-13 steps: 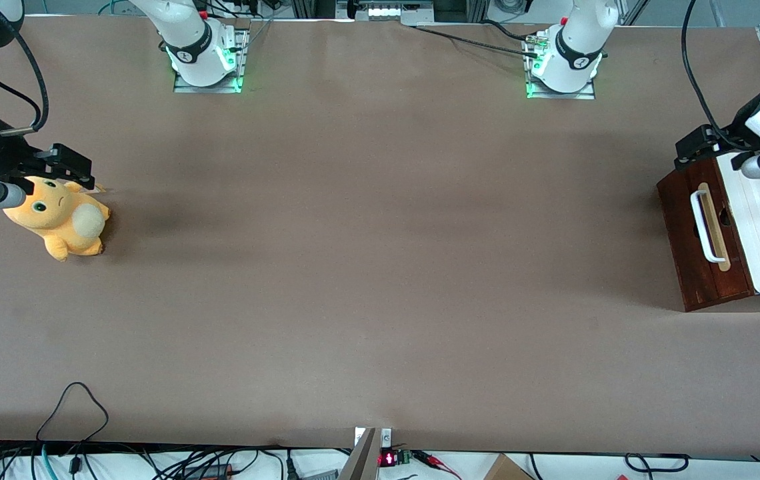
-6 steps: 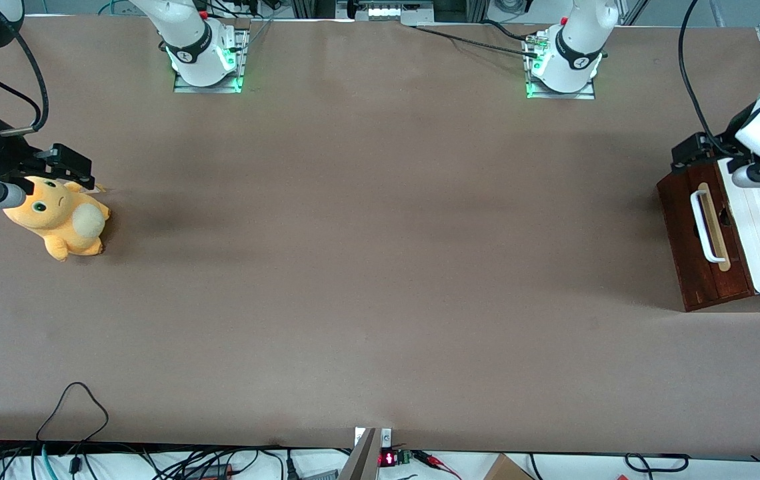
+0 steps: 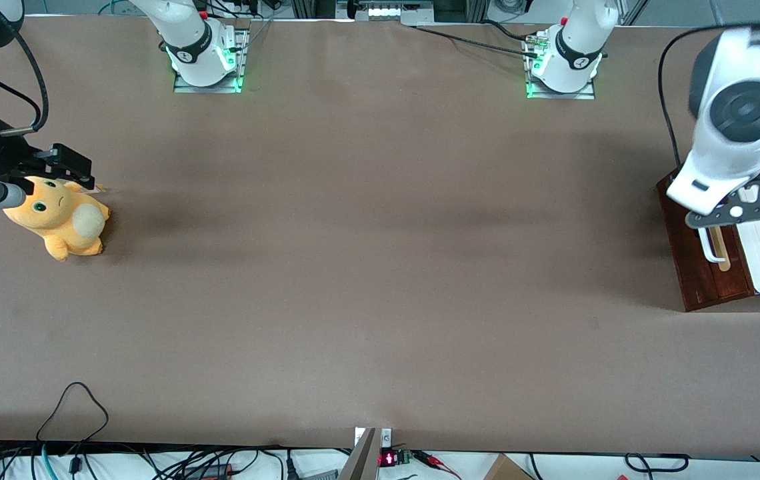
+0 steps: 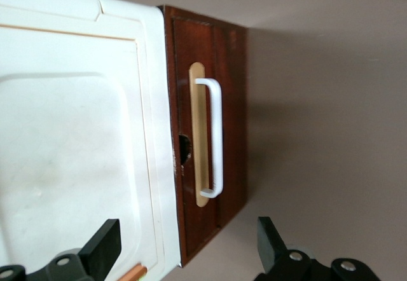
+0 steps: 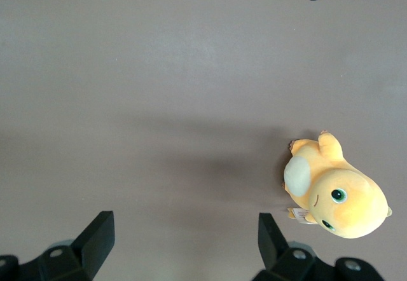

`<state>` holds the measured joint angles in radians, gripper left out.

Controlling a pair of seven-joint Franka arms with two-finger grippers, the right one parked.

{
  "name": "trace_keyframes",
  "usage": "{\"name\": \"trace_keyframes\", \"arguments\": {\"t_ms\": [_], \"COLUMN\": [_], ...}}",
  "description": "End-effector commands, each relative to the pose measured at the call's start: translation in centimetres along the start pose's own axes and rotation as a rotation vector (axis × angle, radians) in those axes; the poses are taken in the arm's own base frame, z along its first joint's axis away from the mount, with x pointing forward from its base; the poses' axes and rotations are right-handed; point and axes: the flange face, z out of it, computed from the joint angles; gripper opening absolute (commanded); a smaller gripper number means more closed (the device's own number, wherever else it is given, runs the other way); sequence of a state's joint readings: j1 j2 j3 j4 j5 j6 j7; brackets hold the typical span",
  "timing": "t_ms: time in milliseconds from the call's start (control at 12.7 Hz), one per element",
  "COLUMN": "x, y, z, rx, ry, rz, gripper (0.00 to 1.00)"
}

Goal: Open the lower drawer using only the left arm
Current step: 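Lower the open left gripper toward the white drawer handle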

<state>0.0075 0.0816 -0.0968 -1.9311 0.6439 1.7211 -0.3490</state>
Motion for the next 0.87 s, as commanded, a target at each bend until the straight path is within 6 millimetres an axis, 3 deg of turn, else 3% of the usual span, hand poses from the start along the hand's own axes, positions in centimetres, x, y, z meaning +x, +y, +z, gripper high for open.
{"name": "trace_keyframes", "arguments": {"t_ms": [0, 158, 395, 632, 789], "x": [0.7, 0.5, 0.1, -2.9, -3.4], "y": [4.6, 7.5, 9.5, 13.3, 15.5], "z": [3.2, 5.2, 10.1, 16.6, 18.2], "rx": [0.229, 0.355, 0.563, 0.691, 0.707], "ry": [-0.024, -0.035, -0.028, 0.112, 0.128], "rz": [-0.048, -0.059, -0.037, -0.058, -0.045], "gripper": [0.92, 0.92, 0.87, 0.86, 0.86]}}
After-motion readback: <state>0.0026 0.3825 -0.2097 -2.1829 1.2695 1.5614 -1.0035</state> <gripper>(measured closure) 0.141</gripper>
